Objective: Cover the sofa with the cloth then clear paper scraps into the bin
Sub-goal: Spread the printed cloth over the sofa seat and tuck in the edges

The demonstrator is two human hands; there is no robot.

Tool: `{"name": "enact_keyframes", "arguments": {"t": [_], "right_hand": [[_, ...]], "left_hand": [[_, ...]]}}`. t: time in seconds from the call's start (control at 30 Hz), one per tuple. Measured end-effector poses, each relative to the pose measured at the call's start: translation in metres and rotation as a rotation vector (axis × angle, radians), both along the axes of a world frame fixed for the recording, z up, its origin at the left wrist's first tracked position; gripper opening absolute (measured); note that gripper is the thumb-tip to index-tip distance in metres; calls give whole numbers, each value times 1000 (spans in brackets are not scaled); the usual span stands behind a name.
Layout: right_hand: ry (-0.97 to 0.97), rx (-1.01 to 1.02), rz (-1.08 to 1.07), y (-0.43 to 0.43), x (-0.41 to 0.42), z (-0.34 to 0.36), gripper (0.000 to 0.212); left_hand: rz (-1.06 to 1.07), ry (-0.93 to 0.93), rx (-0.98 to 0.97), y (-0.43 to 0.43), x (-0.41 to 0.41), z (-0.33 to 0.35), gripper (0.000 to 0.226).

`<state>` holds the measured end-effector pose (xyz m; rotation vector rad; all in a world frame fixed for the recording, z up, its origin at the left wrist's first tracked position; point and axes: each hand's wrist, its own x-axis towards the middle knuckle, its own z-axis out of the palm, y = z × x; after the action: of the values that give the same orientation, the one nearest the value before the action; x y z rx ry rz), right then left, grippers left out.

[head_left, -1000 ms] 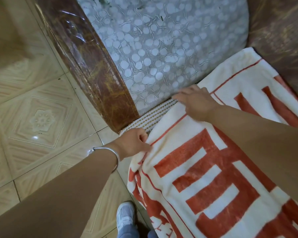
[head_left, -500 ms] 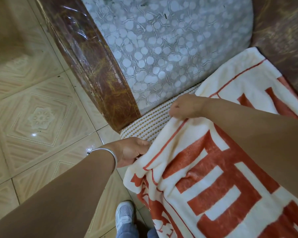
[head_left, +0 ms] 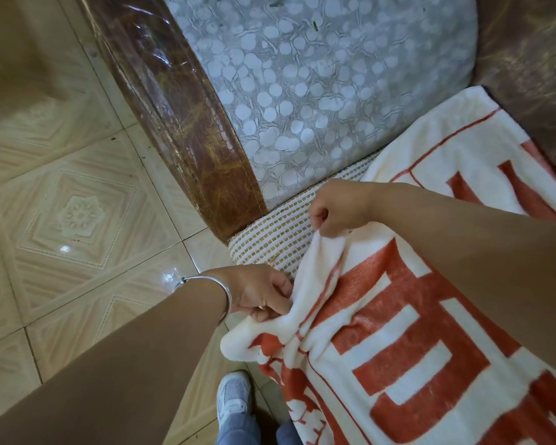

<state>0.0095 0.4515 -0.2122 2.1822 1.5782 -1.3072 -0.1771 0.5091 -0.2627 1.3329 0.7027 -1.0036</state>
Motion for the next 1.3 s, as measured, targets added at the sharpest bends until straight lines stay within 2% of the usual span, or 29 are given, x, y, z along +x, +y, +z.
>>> {"name": "enact_keyframes", "arguments": {"t": [0.13,0.2,0.27,0.3,0.33,0.4,0.57,0.63,0.73,0.83,0.93,1.0,1.1,1.17,1.3], "right_hand": [[-80,180,21,4,3,5,13],[-196,340,8,9,2,2,15],[-311,461,-10,16,-2,-4,15],[-336,472,-4,18,-6,-9,14],[-338,461,0,19,-11,-16,14],[-359,421,-13,21,-17,-25,17],[-660,300,-35,15,11,-25,39],[-738,193,2,10,23,-23,39],[-675,87,-76,7,29,-21,37],[-646,240,-213,11,32,-20,38],[-580,284,-285,13,31,-26,34],[-563,283,-306,8,40,-28,37],[-698,273,-288,-5,72,-26,40],[-735,211,-224,-14,92,-30,38],[-640,117,-184,-11,102,-36,36]], "left_hand": [[52,-70,170,11,-4,8,25],[280,-84,266,29,-10,14,27],[499,-102,466,51,-18,13,24],[496,-111,621,59,-22,10,21],[392,-99,790,64,-25,5,16],[222,-105,982,61,-26,-1,9],[198,-245,961,36,-15,-13,29],[144,-226,968,32,-9,-14,23],[114,-211,1045,37,-4,-8,10],[215,-170,1137,43,-10,-4,13],[91,-87,1183,34,-8,0,15],[30,-200,1207,21,5,6,23],[-57,-392,1240,10,35,13,33],[-91,-345,1184,10,58,13,32],[-241,-248,1106,16,85,18,27]]}}
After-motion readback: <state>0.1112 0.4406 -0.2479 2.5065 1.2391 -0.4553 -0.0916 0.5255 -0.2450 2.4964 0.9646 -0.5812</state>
